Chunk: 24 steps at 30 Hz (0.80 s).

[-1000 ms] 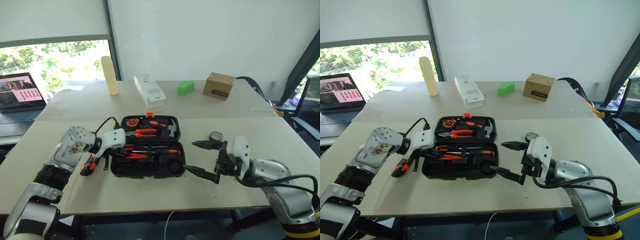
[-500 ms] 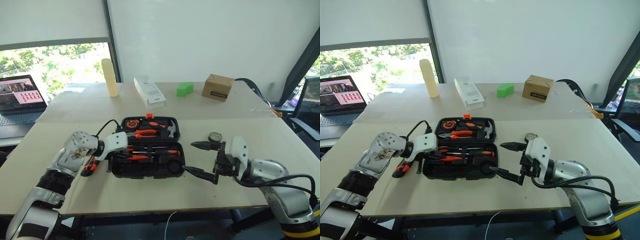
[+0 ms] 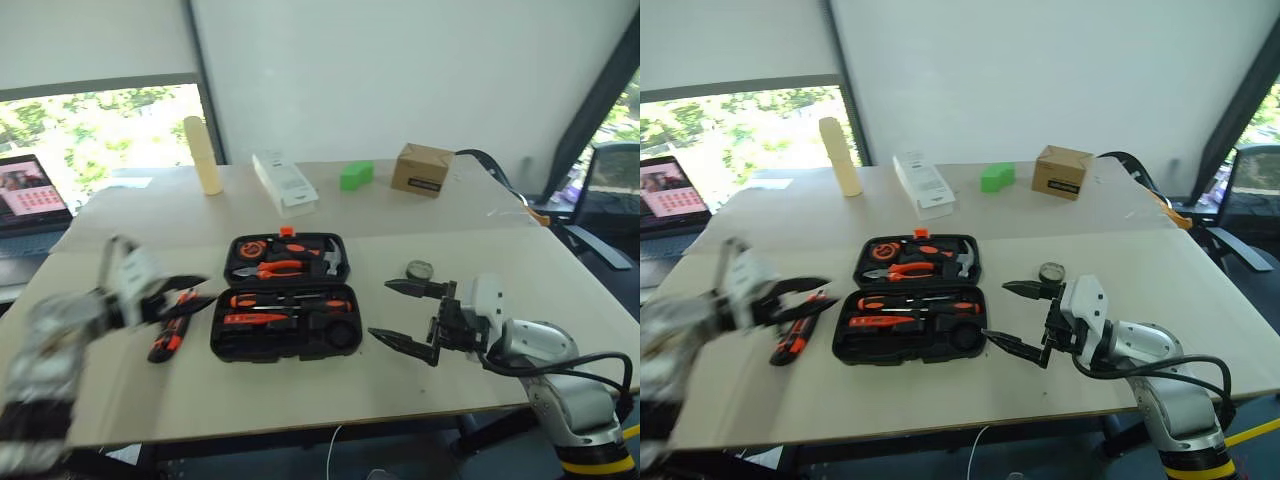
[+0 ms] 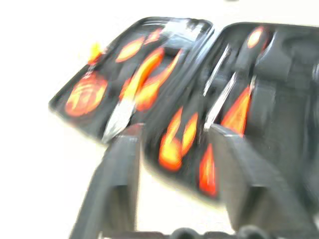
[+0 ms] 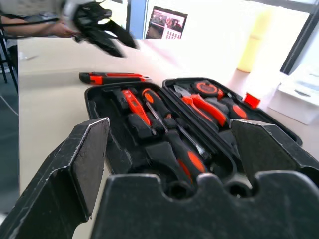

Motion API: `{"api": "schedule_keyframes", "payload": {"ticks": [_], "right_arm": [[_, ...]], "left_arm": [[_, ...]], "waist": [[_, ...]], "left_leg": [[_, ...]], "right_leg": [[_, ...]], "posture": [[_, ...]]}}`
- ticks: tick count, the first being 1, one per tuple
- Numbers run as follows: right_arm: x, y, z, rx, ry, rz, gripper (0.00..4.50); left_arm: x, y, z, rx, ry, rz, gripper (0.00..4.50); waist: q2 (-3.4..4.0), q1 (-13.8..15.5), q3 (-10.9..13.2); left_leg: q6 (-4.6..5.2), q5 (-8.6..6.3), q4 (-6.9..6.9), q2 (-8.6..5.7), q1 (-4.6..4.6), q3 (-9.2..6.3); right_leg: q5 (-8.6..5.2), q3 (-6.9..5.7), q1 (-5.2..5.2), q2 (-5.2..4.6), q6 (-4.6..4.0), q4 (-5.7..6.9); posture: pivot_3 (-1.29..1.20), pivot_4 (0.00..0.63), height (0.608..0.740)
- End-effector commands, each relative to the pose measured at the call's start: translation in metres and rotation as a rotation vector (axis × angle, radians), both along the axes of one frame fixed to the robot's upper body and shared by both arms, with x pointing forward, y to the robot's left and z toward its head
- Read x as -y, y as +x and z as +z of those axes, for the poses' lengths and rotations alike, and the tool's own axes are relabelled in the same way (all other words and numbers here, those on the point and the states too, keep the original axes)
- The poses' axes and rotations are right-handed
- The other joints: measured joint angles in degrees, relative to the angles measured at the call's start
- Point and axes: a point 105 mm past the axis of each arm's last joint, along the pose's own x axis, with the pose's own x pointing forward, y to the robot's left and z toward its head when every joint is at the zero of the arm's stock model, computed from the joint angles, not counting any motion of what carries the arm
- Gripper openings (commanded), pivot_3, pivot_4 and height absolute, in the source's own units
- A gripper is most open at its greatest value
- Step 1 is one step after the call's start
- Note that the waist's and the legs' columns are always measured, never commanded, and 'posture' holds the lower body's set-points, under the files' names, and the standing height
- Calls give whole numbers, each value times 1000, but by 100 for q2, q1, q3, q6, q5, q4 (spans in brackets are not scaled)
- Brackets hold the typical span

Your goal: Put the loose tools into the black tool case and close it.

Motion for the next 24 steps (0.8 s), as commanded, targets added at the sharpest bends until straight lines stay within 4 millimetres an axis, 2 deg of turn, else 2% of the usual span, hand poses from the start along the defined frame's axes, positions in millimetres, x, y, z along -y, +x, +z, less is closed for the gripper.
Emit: {"api": "schedule_keyframes", "payload": {"ticks": [1,3,5,9,13,16,20,24], "right_arm": [[-3,-9,12,109,4,42,4500],[-5,-11,13,119,14,45,4500],[-8,-13,14,130,9,64,4500],[-13,-13,19,139,14,77,4500],[-15,-10,22,143,9,80,4500],[-16,-8,24,143,3,80,4500],[-19,-7,26,146,3,81,4500],[-20,-7,29,151,14,72,4500]], "left_arm": [[-51,-29,13,80,-58,253,3887],[-69,-42,1,48,-58,340,4452],[-77,-47,-3,32,-77,393,4452],[-53,-26,-1,-39,-107,329,4452],[-28,6,6,-113,-106,324,4452],[-1,32,1,-247,-50,343,4452],[3,46,-9,-309,14,426,4452],[8,47,-26,-379,48,460,4452]], "waist": [[-2,17,1],[-2,50,1],[0,158,2],[5,309,6],[-3,334,5],[-4,285,4],[-3,164,3],[-3,76,3]], "left_leg": [[2,-3,6,-2,-1,0],[2,-12,13,-1,0,0],[1,-24,13,0,10,0],[-2,-22,28,2,41,-17],[-3,-21,27,3,78,-27],[-4,-21,25,0,71,-27],[-12,-28,22,0,59,-18],[-23,-37,18,-6,52,-19]], "right_leg": [[0,-2,1,0,1,0],[0,-2,4,0,1,-2],[0,-5,13,1,1,-3],[9,-32,68,1,1,-10],[16,-41,93,8,9,-25],[18,-35,91,10,6,-15],[18,-27,67,10,4,-4],[19,-24,21,11,2,1]], "posture": [[0,150,740],[0,150,740],[0,150,740],[0,150,740],[0,150,740],[0,150,740],[0,150,740],[0,150,740]]}}
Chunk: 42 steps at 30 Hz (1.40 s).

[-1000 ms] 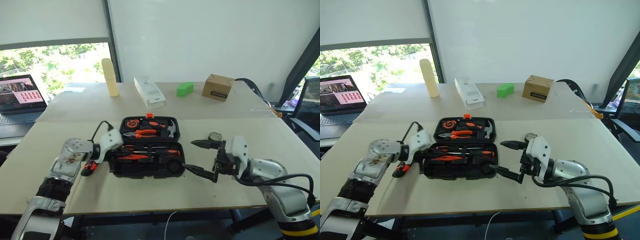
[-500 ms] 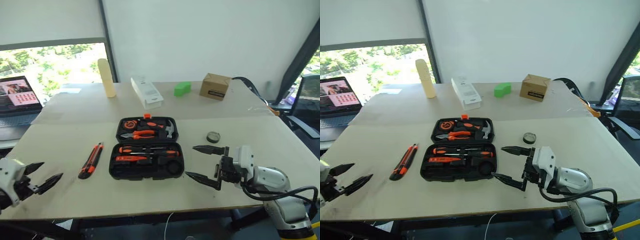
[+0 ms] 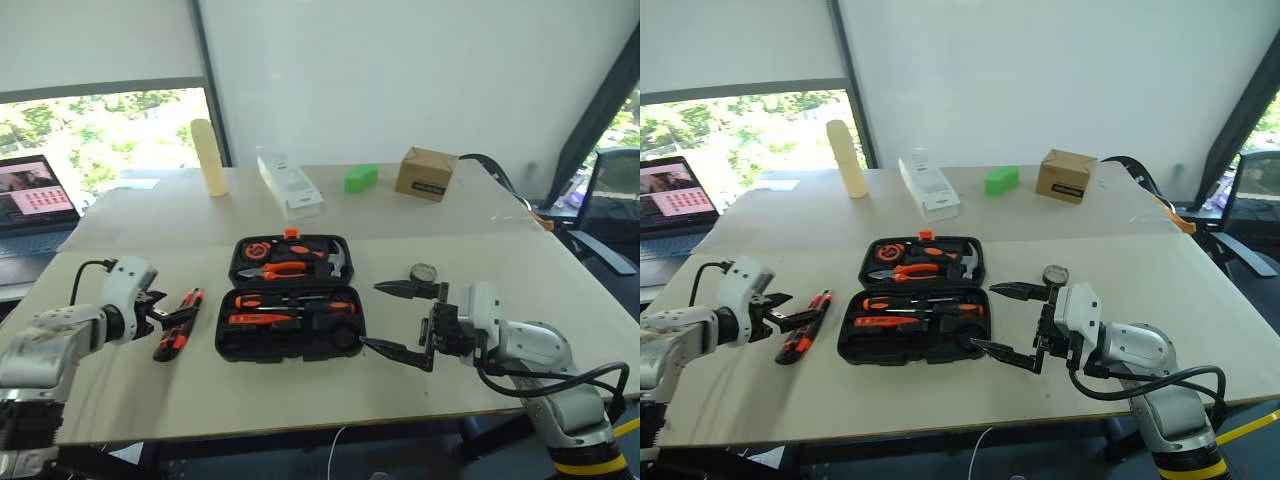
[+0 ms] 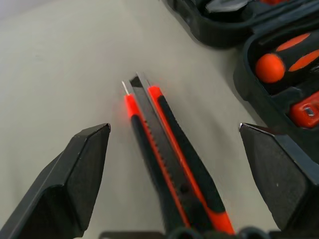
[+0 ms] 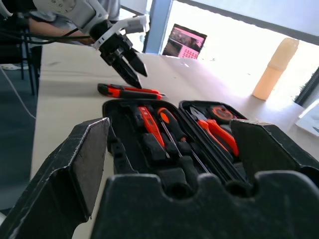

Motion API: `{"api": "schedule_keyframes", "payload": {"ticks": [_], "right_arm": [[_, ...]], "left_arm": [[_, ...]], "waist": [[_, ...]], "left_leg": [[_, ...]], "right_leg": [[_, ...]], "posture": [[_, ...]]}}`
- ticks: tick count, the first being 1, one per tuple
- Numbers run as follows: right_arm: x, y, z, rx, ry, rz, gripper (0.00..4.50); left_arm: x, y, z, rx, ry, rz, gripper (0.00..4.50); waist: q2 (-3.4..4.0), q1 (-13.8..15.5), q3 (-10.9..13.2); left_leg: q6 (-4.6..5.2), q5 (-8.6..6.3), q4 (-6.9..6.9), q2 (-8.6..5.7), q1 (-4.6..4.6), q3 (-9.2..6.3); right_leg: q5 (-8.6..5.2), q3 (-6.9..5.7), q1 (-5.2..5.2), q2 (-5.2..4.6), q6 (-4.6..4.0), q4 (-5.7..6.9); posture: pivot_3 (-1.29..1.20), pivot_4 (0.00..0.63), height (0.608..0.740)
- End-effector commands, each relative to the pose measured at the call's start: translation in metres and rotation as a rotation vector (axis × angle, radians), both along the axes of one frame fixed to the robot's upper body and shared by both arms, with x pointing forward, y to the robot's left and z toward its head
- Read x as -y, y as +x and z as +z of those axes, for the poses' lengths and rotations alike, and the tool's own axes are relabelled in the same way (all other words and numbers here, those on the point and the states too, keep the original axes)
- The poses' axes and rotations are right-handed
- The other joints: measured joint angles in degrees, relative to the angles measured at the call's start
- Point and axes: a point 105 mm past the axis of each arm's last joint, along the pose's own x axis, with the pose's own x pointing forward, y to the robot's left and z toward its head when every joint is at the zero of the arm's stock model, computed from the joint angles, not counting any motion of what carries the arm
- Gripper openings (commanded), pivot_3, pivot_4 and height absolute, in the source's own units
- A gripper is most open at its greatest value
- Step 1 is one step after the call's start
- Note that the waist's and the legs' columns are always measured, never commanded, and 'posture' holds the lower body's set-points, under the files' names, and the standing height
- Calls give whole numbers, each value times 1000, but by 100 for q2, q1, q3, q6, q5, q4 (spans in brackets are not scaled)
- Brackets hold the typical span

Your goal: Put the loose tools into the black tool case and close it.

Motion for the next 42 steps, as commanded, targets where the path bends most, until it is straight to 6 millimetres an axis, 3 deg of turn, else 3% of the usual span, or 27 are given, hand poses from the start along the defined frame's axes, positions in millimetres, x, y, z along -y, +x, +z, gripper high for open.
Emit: {"api": "schedule_keyframes", "payload": {"ticks": [1,5,7,8,10,12,13,17,19,21,23,26,31,38,42], "right_arm": [[-3,-2,14,49,14,2,4500],[0,-2,16,47,18,-12,4500],[1,-2,17,47,18,-20,4500],[3,-1,17,47,17,-26,4500],[4,-1,17,48,16,-35,4500],[6,-1,16,44,12,-42,4500],[7,-2,16,43,11,-44,4500],[9,-3,15,36,6,-49,4500],[9,-3,15,32,5,-53,4500],[9,-3,14,31,6,-57,4500],[8,-3,14,32,9,-60,4500],[7,-4,15,33,15,-65,4500],[9,-6,15,36,18,-85,4500],[10,-7,16,38,23,-103,4500],[11,-6,15,37,23,-109,4500]], "left_arm": [[-8,-1,-12,-61,62,76,3869],[-15,-6,-24,-105,85,116,2491],[-18,-6,-22,-86,73,125,1838],[-16,0,-12,-13,48,99,1578],[-11,10,10,122,-26,50,1529],[6,12,50,304,-92,-153,1529],[13,9,61,348,-99,-237,1529],[51,-13,81,347,-125,-625,1529],[75,-21,78,281,-81,-793,1529],[107,-27,62,235,32,-992,1529],[130,-26,50,205,78,-1061,1529],[146,-22,42,189,77,-1077,1529],[139,-14,6,102,231,-1068,1529],[138,-10,-1,90,262,-1068,1529],[139,-18,-7,34,239,-1091,1529]], "waist": [[0,-13,0],[0,23,0],[0,24,0],[0,22,0],[1,38,1],[-3,59,3],[-6,64,5],[-6,113,5],[-5,118,6],[-3,134,6],[-3,142,6],[-4,110,6],[-3,27,7],[-3,87,7],[-2,81,6]], "left_leg": [[-4,0,3,-3,-12,1],[-13,5,7,-6,-25,5],[0,-3,7,-6,-24,6],[3,-5,6,-5,-23,8],[6,-6,5,-3,-22,8],[4,-5,5,0,-25,5],[2,-4,6,0,-27,5],[0,-3,9,-3,-31,4],[3,-5,8,-4,-31,5],[4,-5,9,-6,-31,5],[3,-5,9,-7,-31,7],[5,-5,10,-6,-35,13],[7,-6,8,3,-33,18],[23,-15,17,0,-30,19],[22,-14,18,-1,-28,18]], "right_leg": [[1,2,-17,-1,-1,1],[2,6,-33,-6,-3,-3],[2,6,-31,-5,-4,-5],[4,6,-32,-4,-6,-5],[7,6,-33,-3,-11,-4],[12,-2,-35,-1,-20,-4],[15,-4,-37,-1,-23,-5],[20,-8,-32,-7,-23,-12],[21,-7,-30,-7,-21,-17],[22,-8,-27,-7,-19,-20],[23,-7,-23,-7,-16,-24],[25,-2,-26,-2,-14,-26],[25,5,-34,9,-14,-21],[25,2,-24,5,-12,-21],[26,3,-23,5,-12,-17]], "posture": [[0,150,740],[0,150,740],[0,150,740],[0,150,740],[0,150,740],[0,150,740],[0,150,740],[0,150,740],[0,150,740],[0,150,740],[0,150,740],[0,150,740],[0,150,740],[0,150,740],[0,150,740]]}}
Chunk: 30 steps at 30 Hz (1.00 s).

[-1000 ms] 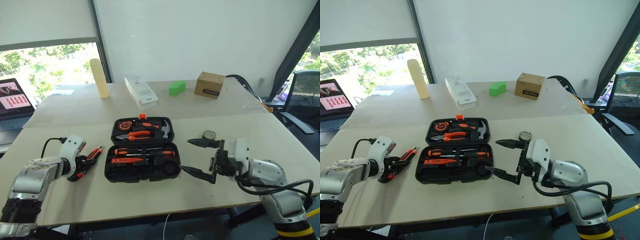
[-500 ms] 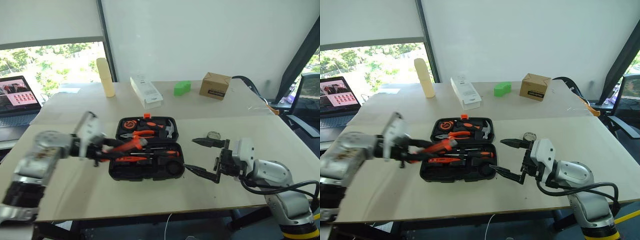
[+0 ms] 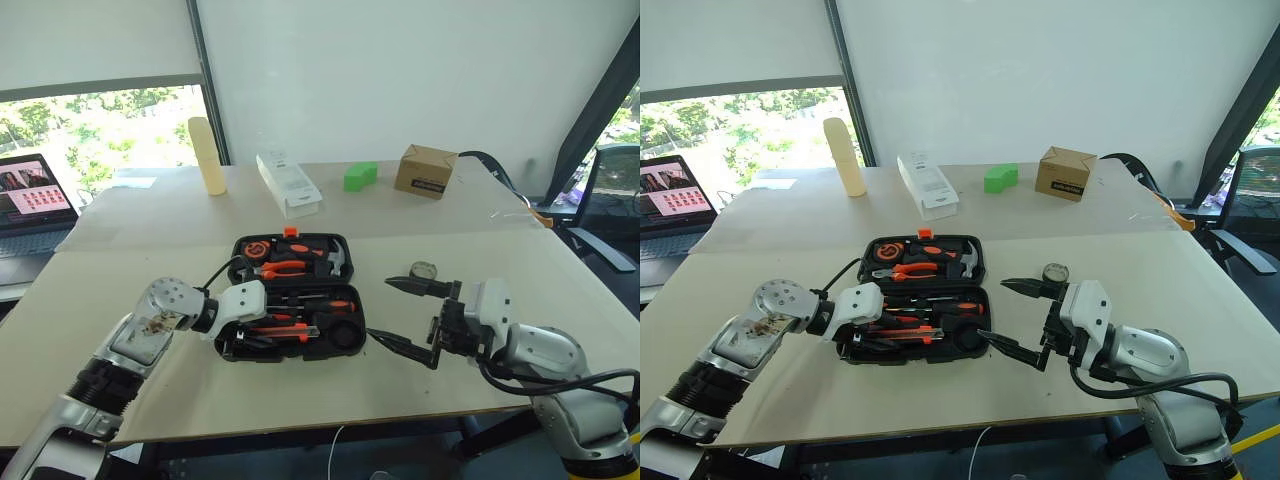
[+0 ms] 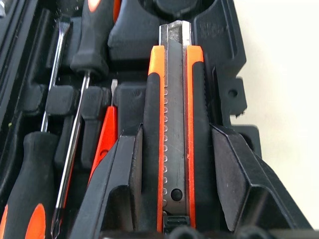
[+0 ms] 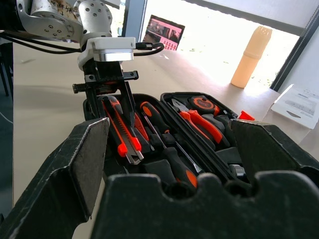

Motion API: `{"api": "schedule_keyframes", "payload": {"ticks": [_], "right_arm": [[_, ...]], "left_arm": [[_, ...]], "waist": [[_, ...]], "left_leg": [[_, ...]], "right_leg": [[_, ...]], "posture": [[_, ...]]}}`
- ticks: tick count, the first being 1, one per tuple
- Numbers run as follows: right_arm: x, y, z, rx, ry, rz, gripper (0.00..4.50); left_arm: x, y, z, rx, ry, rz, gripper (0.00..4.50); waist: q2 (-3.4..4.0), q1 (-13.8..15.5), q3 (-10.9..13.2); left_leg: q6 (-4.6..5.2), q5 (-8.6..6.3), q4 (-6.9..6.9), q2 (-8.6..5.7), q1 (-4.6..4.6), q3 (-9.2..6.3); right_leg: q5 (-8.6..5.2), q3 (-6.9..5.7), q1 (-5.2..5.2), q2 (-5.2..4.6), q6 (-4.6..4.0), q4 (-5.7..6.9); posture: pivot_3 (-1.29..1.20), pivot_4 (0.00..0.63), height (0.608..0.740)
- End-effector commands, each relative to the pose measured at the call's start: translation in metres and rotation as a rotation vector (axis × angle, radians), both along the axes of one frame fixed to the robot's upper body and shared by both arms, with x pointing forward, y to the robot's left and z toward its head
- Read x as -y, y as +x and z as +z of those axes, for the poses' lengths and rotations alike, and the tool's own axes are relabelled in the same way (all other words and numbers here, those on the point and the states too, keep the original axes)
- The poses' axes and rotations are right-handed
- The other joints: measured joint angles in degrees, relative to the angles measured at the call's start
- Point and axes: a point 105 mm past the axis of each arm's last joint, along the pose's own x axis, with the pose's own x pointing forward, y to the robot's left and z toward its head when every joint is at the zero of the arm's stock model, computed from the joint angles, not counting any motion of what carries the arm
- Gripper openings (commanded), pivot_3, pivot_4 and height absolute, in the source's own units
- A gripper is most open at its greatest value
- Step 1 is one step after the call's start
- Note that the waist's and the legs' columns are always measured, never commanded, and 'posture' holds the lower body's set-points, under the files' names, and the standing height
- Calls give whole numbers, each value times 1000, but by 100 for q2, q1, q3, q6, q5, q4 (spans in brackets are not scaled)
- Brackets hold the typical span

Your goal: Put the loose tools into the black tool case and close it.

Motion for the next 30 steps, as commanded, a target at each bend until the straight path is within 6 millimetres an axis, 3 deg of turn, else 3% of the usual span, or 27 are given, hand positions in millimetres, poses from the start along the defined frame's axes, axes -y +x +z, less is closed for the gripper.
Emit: {"api": "schedule_keyframes", "payload": {"ticks": [1,6,8,13,17,20,21,22,25,30], "right_arm": [[3,-3,11,49,10,-11,4500],[3,-1,11,51,11,-13,4500],[4,-1,11,52,11,-13,4500],[5,0,10,52,10,-12,4500],[4,0,9,48,9,-8,4500],[5,0,9,47,9,-6,4500],[5,0,9,47,9,-5,4500],[5,0,8,46,10,-5,4500],[4,0,8,44,11,-4,4500],[5,0,6,38,10,-4,4500]], "left_arm": [[1,-6,-7,-42,26,-12,1529],[0,-6,-20,-76,64,21,1529],[-2,-5,-21,-68,68,35,2535],[4,2,3,0,-49,41,4060],[12,1,38,3,-202,30,4060],[6,0,52,18,-219,30,4060],[2,0,52,25,-208,29,3539],[-3,1,50,37,-189,31,3383],[-17,0,36,38,-133,42,2275],[-19,-6,21,34,-125,18,296]], "waist": [[0,-10,0],[2,-2,-1],[4,-3,-3],[5,-6,-3],[4,-4,-3],[4,-20,-2],[4,-21,-3],[4,-33,-3],[5,-40,-3],[5,-26,-2]], "left_leg": [[0,0,0,0,1,0],[0,0,0,0,2,0],[2,-1,0,-1,6,0],[2,-1,0,-1,5,0],[3,-1,2,-1,-2,0],[0,0,3,-1,-4,0],[1,0,2,0,-4,0],[0,0,1,0,-4,0],[0,0,0,1,-2,0],[1,0,1,0,-2,1]], "right_leg": [[0,0,0,0,0,1],[0,0,2,0,0,2],[0,0,5,-1,0,1],[0,0,5,0,0,1],[0,-1,-2,-1,0,-2],[0,-1,-3,-1,1,-5],[0,-1,-5,0,0,-5],[0,0,-5,0,0,-5],[0,1,-6,2,0,-4],[0,1,-4,0,0,-4]], "posture": [[0,150,740],[0,150,740],[0,150,740],[0,150,740],[0,150,740],[0,150,740],[0,150,740],[0,150,740],[0,150,740],[0,150,740]]}}
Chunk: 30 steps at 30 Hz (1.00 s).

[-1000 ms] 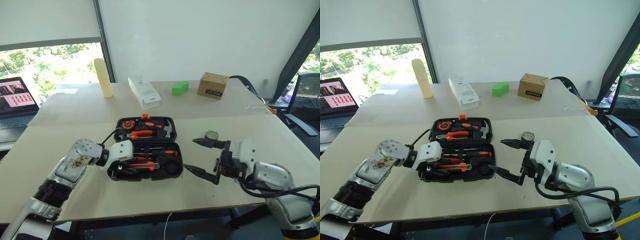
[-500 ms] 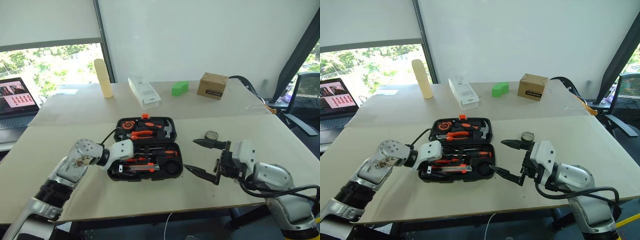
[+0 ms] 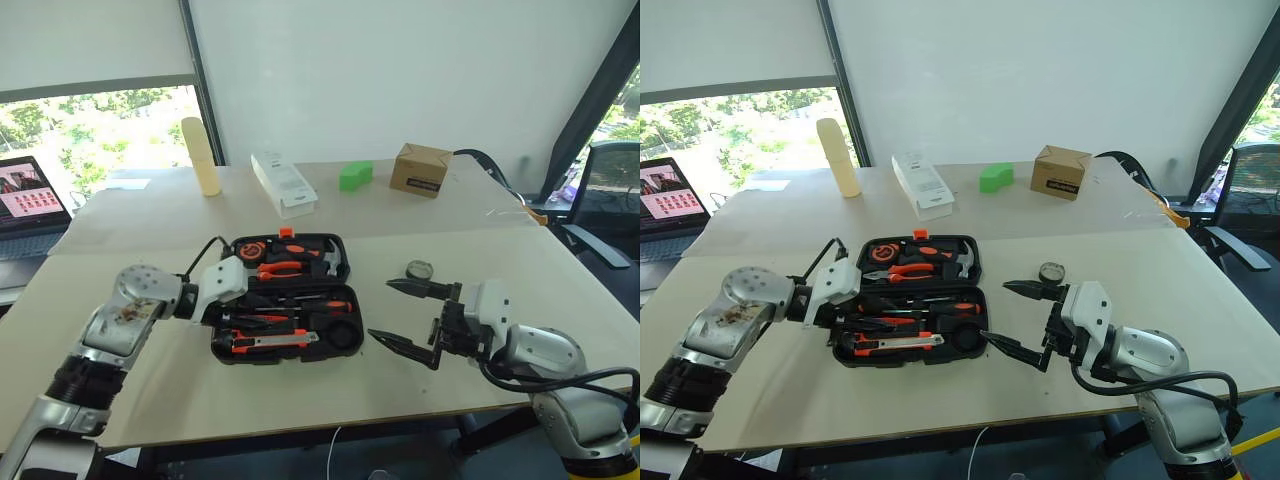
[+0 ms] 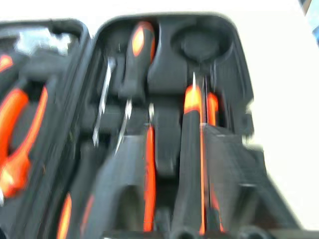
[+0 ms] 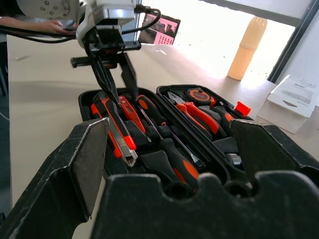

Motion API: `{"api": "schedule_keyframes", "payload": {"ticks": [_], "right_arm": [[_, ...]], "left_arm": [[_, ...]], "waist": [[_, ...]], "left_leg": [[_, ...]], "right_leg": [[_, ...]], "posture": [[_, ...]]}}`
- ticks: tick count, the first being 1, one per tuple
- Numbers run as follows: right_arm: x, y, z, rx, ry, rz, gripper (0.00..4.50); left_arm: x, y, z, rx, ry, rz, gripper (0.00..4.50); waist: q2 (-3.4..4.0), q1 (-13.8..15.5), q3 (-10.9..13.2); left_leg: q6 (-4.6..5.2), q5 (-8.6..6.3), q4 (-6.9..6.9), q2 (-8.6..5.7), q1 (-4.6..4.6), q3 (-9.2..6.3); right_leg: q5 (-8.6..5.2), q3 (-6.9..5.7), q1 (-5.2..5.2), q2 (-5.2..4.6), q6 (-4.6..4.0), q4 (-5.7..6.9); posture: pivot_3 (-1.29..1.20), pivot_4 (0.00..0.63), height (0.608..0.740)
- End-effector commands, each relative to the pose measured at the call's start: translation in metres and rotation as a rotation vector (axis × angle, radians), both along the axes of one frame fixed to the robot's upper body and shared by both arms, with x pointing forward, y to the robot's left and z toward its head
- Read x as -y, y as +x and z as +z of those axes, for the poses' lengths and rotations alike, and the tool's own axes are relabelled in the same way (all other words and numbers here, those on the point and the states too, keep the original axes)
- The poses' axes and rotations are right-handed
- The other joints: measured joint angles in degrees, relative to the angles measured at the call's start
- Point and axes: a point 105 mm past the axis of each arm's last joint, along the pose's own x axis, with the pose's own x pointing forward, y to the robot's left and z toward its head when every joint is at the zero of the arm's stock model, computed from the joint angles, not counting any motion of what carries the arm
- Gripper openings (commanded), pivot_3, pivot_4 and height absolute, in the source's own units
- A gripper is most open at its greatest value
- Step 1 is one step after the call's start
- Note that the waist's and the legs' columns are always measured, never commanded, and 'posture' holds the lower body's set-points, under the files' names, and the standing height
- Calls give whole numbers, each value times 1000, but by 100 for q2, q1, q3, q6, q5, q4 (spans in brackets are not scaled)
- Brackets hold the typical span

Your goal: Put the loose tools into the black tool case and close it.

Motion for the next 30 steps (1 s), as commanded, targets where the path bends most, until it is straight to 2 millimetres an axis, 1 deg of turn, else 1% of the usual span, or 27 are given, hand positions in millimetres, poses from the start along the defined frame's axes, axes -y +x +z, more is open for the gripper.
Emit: {"api": "schedule_keyframes", "payload": {"ticks": [1,8,14,17,19,21,23,24,27,29,30], "right_arm": [[2,-3,9,51,10,-2,4500],[2,-5,9,45,12,-3,4500],[2,-6,9,44,15,-6,4500],[2,-6,9,44,16,-10,4500],[3,-6,10,45,17,-13,4500],[3,-6,10,46,20,-17,4500],[2,-6,10,46,22,-18,4500],[2,-6,10,46,22,-18,4500],[5,-5,10,47,27,-36,4500],[11,-6,9,41,22,-64,4500],[17,-8,7,32,18,-91,4500]], "left_arm": [[2,-2,-2,55,5,-24,126],[7,1,-17,86,42,3,126],[-1,1,-46,-20,85,72,126],[-1,-4,-61,-60,97,75,126],[-3,-7,-74,-89,123,86,126],[-7,-1,-85,-105,143,167,126],[-6,1,-92,-117,140,206,126],[-6,0,-94,-125,139,209,126],[5,-8,-91,-117,92,155,126],[9,-13,-85,-89,58,115,126],[7,-14,-77,-61,31,104,126]], "waist": [[0,14,0],[0,54,0],[6,79,-4],[8,79,-4],[16,74,-9],[22,78,-13],[37,90,-24],[47,105,-31],[75,141,-55],[88,141,-67],[91,137,-69]], "left_leg": [[0,0,0,0,-1,0],[3,-2,0,-2,0,0],[3,-2,1,-1,14,-1],[5,-3,-2,0,52,-1],[12,-7,-15,3,98,-1],[12,-8,-14,3,99,-1],[12,-7,-13,1,99,-1],[12,-8,-12,1,99,-1],[12,-7,-8,-1,100,-1],[12,-7,-9,0,101,-1],[12,-7,-10,0,101,-1]], "right_leg": [[0,0,0,0,0,-1],[0,-1,4,-3,0,-3],[0,-2,18,-3,1,2],[0,-3,57,-2,2,-3],[-3,-3,105,-1,6,-16],[-5,-3,105,-1,9,-15],[-4,-2,106,-1,8,-14],[-4,-3,106,-2,8,-14],[-2,-3,110,-5,12,-14],[-2,-3,112,-5,12,-13],[-3,-2,111,-5,13,-14]], "posture": [[0,150,740],[0,150,740],[0,150,740],[0,150,740],[0,150,740],[0,150,740],[0,150,740],[0,150,740],[0,150,740],[0,150,740],[0,150,740]]}}
